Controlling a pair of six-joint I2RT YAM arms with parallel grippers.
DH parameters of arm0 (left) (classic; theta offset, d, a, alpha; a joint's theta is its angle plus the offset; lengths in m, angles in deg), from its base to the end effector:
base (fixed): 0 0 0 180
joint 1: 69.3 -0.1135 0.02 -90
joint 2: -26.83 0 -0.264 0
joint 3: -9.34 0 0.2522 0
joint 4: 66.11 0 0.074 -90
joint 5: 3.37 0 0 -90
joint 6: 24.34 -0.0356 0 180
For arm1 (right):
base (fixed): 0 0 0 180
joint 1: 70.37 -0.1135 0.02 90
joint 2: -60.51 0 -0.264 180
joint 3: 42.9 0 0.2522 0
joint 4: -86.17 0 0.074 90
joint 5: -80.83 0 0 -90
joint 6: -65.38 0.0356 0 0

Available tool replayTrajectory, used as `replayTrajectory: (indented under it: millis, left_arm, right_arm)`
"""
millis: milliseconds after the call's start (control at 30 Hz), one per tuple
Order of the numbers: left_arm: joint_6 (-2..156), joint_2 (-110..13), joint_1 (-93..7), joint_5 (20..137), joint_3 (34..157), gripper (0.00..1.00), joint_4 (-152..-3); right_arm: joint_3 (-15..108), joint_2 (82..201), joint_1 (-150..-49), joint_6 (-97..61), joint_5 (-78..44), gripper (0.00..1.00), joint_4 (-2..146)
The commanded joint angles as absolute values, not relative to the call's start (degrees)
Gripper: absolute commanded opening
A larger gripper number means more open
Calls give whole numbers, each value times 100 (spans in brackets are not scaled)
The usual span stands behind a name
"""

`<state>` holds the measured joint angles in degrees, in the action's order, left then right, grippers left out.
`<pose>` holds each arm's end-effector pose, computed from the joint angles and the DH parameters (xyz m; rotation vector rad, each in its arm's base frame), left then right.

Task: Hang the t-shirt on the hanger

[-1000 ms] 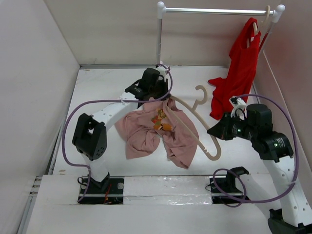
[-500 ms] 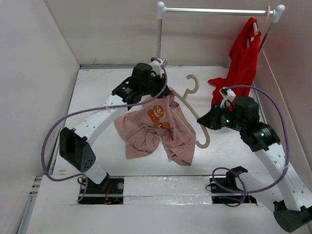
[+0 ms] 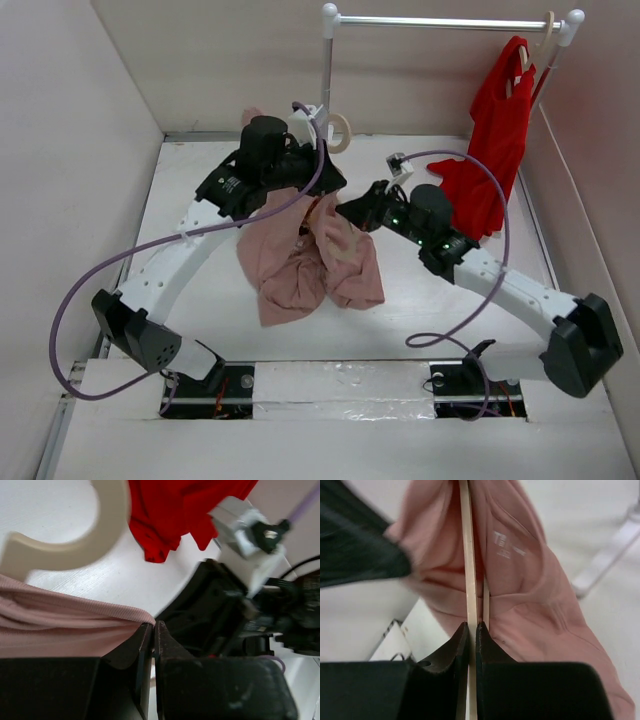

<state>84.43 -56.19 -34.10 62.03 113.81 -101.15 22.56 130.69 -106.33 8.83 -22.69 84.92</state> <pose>0.2579 -0.2001 0.4428 0.5904 1.8221 -1.0409 0.2297 0.1769 0.3298 -0.2299 1.7823 1.0907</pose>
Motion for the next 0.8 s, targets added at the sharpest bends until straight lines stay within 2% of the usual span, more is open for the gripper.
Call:
replayTrajectory:
  millis: [0, 133, 333, 367, 433, 467, 500, 567, 600, 700, 767]
  left_arm:
    - [8403, -5104, -3308, 5753, 11994, 0, -10341]
    - [8394, -4929, -3308, 5937, 12153, 0, -10789]
    - [8184, -4832, -3308, 6315, 12654, 2, -11615]
    - [8183, -4753, -3308, 6420, 12733, 19, -11643]
    - [8253, -4621, -3308, 6798, 12944, 38, -11486]
    - [8297, -4481, -3308, 6904, 13005, 55, -11363]
    - [8341, -4445, -3308, 7018, 13154, 63, -11249]
    - [8438, -4532, -3308, 7045, 13435, 70, -11045]
    - [8438, -4628, -3308, 7019, 13907, 70, -11071]
    - [8534, -5033, -3308, 7281, 14831, 69, -11353]
    - [8745, -4947, -3308, 7527, 14765, 64, -10915]
  right_arm:
    - [2596, 13644, -10790, 1097, -1656, 0, 11078]
    - [2983, 14207, -11176, 1150, -1068, 0, 11836]
    - [3204, 13857, -11607, 677, -127, 0, 12601]
    - [3186, 13682, -11712, 606, 13, 0, 12663]
    - [3168, 13532, -11888, 274, 163, 0, 12751]
    - [3177, 13505, -11888, 184, 251, 0, 12760]
    - [3194, 13487, -11888, 114, 269, 0, 12752]
    - [3221, 13513, -11941, 43, 321, 0, 12769]
    - [3221, 13522, -11941, 34, 322, 0, 12734]
    - [3212, 13470, -11941, 8, 261, 0, 12577]
    - [3212, 13382, -11941, -45, 234, 0, 12462]
